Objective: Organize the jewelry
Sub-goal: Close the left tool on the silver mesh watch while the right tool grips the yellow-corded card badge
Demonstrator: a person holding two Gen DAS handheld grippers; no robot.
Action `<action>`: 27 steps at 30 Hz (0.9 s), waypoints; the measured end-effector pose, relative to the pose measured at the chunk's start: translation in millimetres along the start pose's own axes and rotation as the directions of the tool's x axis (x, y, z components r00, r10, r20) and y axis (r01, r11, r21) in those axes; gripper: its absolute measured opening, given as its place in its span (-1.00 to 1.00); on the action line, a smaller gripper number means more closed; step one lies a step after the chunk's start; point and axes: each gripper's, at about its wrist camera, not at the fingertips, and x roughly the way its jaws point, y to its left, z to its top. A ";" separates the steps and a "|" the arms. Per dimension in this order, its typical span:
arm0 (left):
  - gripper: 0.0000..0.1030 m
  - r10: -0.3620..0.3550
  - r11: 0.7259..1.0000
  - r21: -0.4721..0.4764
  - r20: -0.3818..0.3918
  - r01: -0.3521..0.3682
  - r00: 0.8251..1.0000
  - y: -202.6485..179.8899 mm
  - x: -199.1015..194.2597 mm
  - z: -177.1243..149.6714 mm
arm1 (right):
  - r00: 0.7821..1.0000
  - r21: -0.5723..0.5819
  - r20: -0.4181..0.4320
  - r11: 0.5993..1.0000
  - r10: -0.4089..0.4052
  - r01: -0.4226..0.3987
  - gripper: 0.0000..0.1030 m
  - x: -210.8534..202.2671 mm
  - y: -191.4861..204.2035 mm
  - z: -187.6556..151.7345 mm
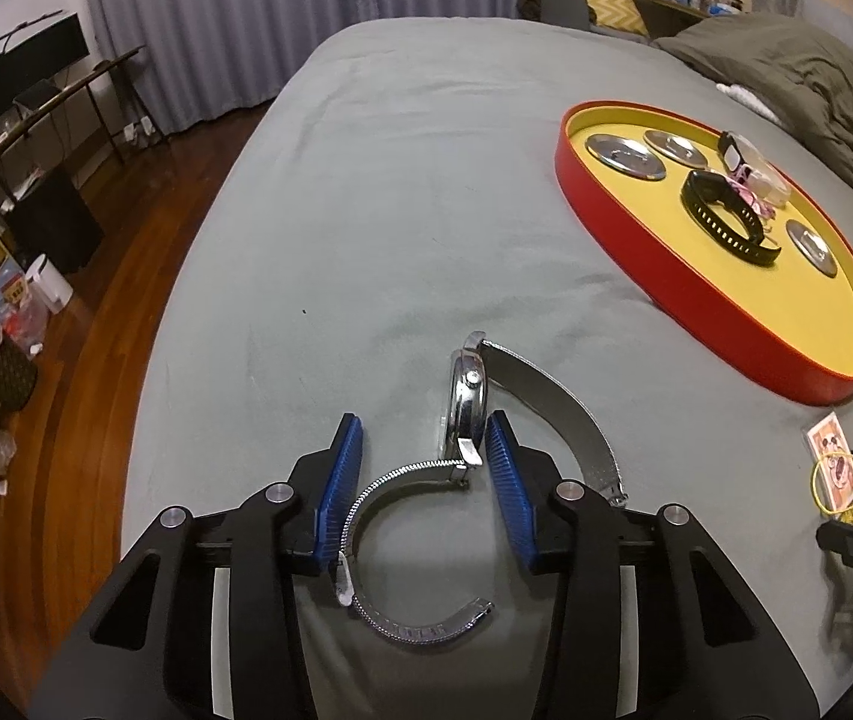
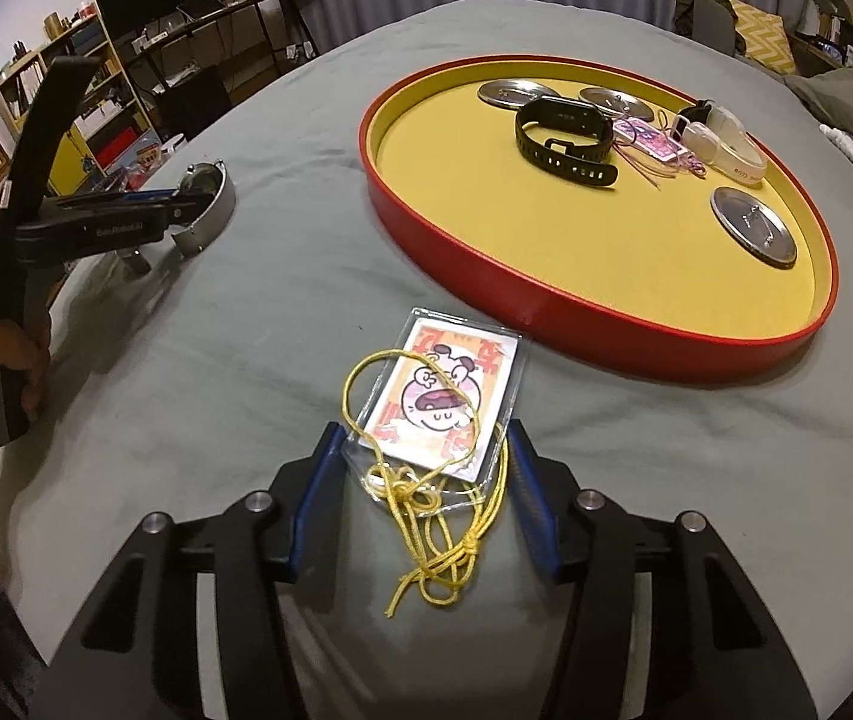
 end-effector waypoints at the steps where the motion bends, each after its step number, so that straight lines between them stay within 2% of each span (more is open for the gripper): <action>1: -0.21 -0.001 1.000 0.000 0.000 0.001 1.000 -1.1 -0.7 -0.5 | 1.000 -0.001 0.000 1.000 0.004 -0.004 -0.03 -0.4 -0.5 0.1; 16: -0.67 -0.040 0.999 -0.015 -0.003 0.040 0.999 -9.1 -13.2 -8.2 | 0.998 -0.031 0.012 0.998 0.055 -0.054 -0.11 -6.7 1.8 -0.5; 27: -0.69 -0.033 0.999 -0.031 0.003 0.033 0.999 -12.7 -21.8 -3.8 | 0.996 -0.035 0.032 0.996 0.083 -0.082 -0.11 -16.3 0.8 -3.2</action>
